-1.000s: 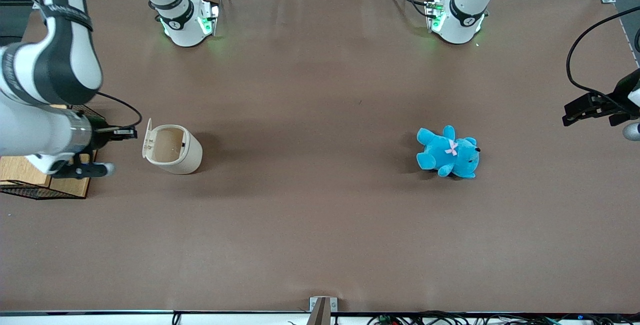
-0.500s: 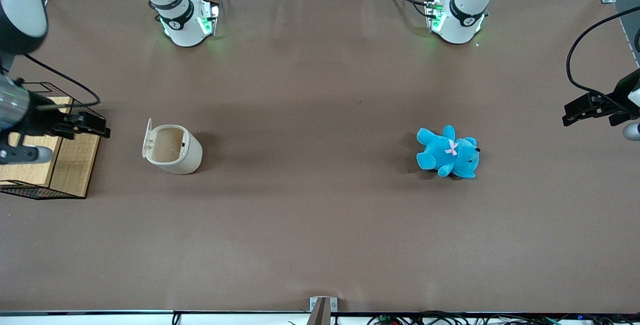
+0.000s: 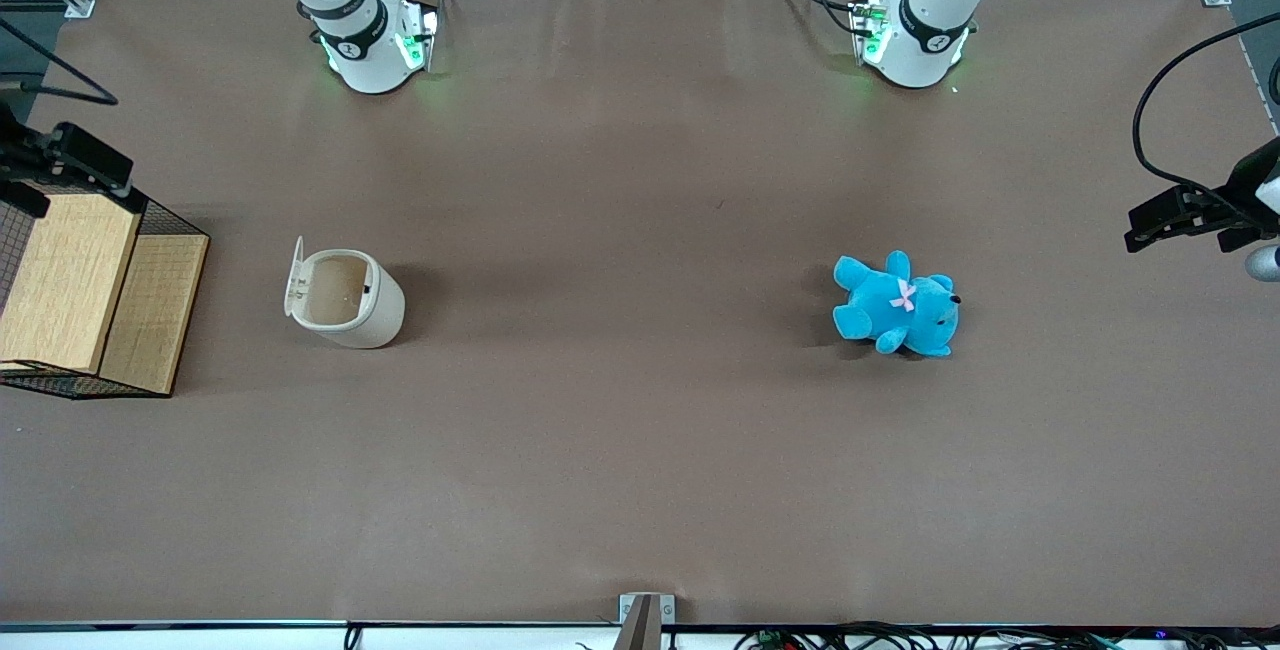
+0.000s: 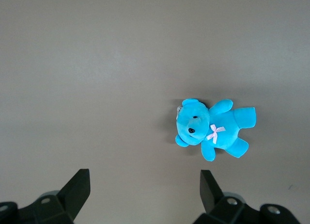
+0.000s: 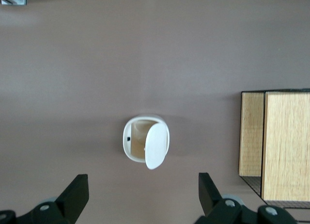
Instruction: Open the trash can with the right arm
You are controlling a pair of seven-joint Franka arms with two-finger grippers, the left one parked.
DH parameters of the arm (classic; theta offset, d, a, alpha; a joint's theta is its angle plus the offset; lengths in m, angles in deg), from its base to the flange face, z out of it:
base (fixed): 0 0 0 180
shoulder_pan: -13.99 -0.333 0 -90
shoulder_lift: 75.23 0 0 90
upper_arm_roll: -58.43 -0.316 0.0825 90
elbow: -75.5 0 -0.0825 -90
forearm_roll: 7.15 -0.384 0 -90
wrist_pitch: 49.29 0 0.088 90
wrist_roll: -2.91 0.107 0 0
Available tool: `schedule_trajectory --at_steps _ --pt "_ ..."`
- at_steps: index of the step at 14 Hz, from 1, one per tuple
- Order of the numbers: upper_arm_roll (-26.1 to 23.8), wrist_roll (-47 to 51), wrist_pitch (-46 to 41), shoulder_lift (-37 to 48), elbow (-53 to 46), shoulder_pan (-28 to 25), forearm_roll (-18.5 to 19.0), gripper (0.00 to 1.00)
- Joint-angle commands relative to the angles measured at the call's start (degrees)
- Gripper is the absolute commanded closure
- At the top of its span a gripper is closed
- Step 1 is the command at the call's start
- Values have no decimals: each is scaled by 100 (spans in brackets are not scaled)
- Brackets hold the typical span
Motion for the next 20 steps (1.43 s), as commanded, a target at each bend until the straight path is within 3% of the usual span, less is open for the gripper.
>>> schedule_trajectory --at_steps 1,6,20 --pt "-68 9 220 359 735 44 92 0" --pt "-68 1 773 728 1359 18 92 0" --pt "-68 27 712 764 1387 18 92 0"
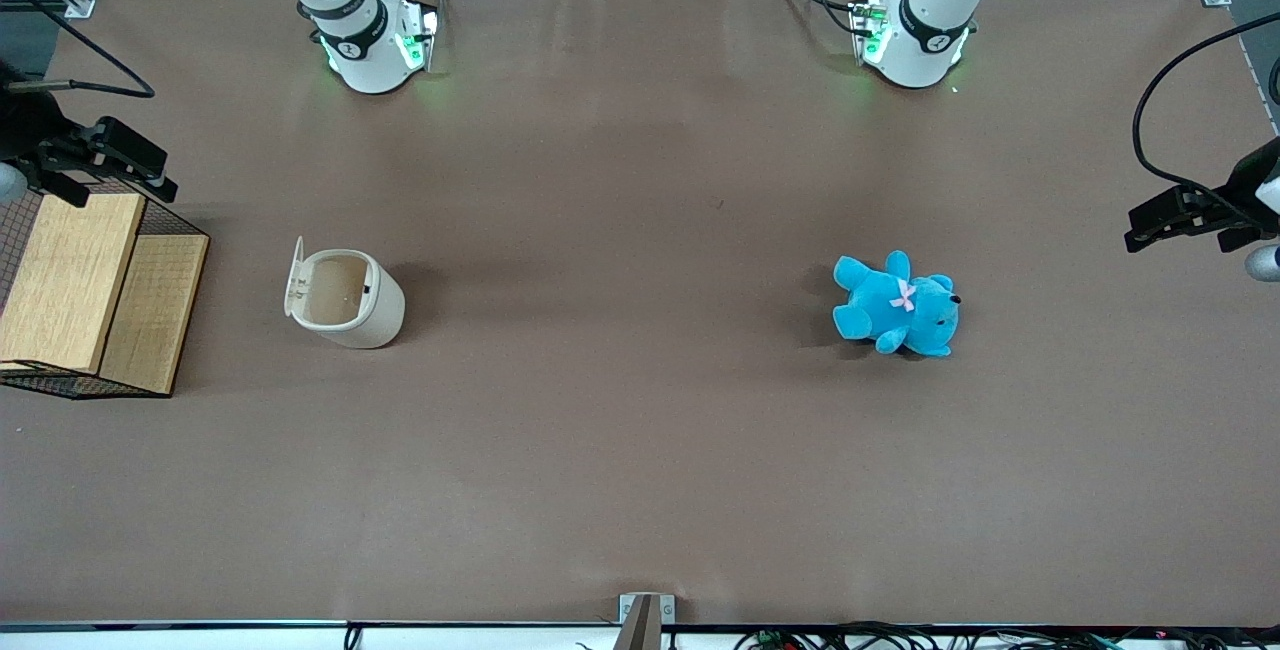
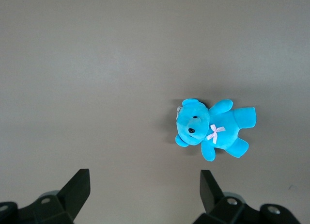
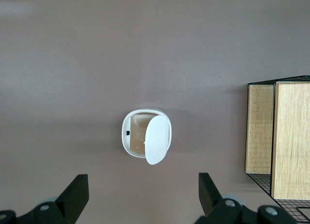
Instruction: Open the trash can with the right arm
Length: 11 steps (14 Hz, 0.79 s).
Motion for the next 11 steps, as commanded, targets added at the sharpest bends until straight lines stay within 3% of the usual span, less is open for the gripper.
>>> schedule_trajectory --at_steps 1,11 --pt "-47 36 47 200 223 18 90 0" --pt "-30 -17 82 183 232 53 177 0"
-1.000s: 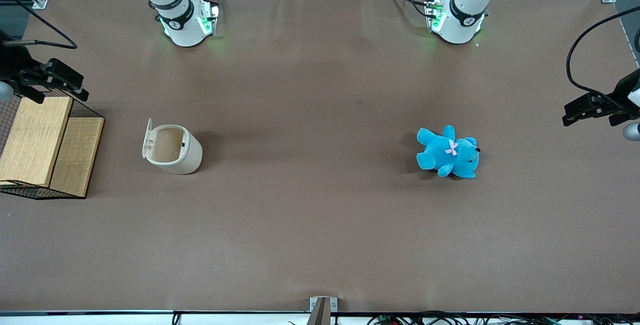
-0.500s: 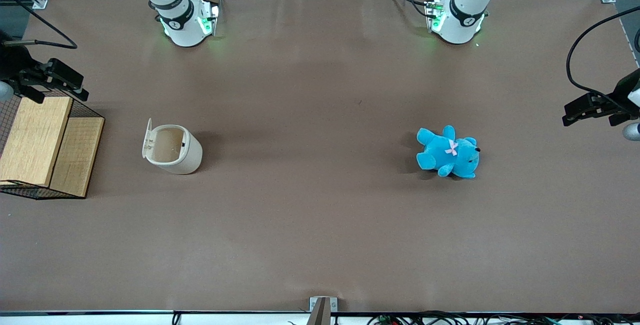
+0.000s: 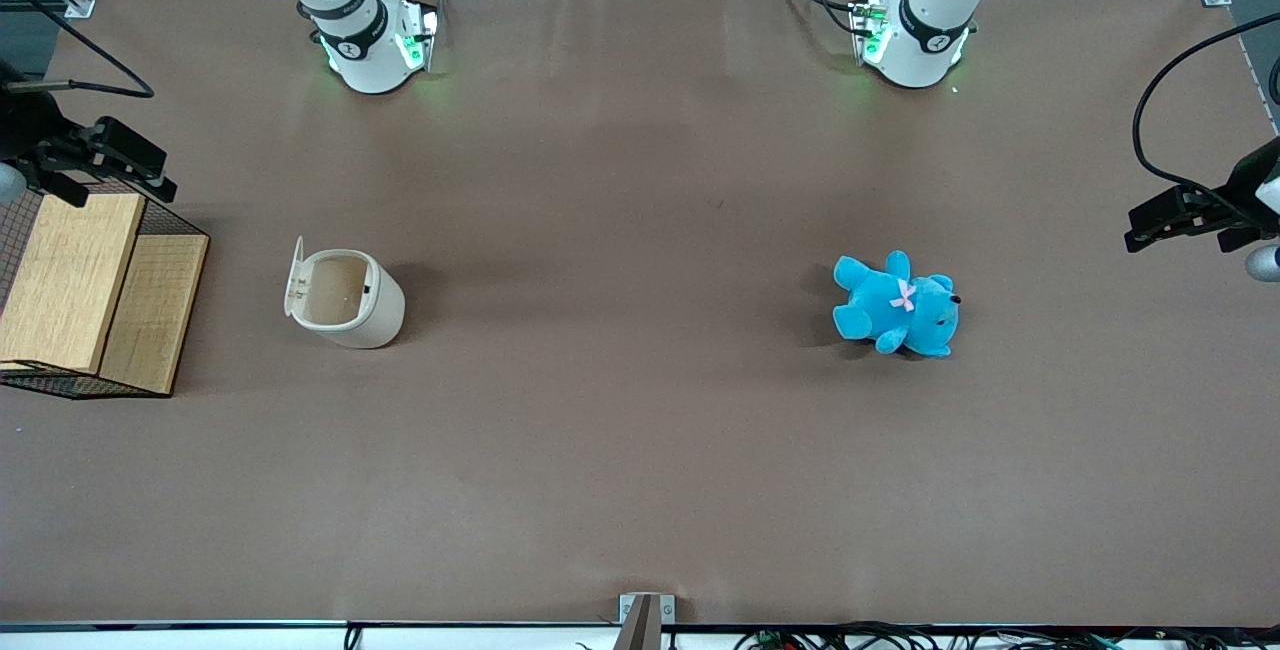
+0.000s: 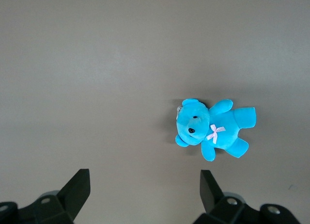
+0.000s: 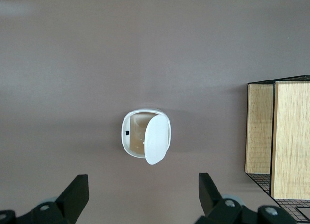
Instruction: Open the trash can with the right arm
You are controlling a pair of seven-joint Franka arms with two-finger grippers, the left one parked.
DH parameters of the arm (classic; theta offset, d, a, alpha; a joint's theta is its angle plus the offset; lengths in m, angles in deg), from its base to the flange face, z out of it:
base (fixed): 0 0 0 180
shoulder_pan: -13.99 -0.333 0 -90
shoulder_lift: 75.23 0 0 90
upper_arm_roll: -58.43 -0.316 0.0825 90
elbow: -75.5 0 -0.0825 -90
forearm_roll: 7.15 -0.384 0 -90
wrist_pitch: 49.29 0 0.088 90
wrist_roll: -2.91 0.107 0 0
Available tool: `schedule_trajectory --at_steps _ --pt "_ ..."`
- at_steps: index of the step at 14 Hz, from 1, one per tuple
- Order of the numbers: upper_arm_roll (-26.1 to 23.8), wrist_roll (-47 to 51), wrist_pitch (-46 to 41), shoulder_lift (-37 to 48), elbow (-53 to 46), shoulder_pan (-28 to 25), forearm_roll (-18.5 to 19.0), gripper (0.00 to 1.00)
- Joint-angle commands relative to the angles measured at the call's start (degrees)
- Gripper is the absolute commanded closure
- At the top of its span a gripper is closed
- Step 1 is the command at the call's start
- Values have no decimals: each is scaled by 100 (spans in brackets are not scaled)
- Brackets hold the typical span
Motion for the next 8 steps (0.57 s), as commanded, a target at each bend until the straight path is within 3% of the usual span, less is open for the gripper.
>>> schedule_trajectory --at_steps 1,2,8 --pt "-44 -19 48 191 239 53 376 0" --pt "-44 -19 13 191 248 53 526 0" --pt "-26 -37 83 235 345 53 545 0"
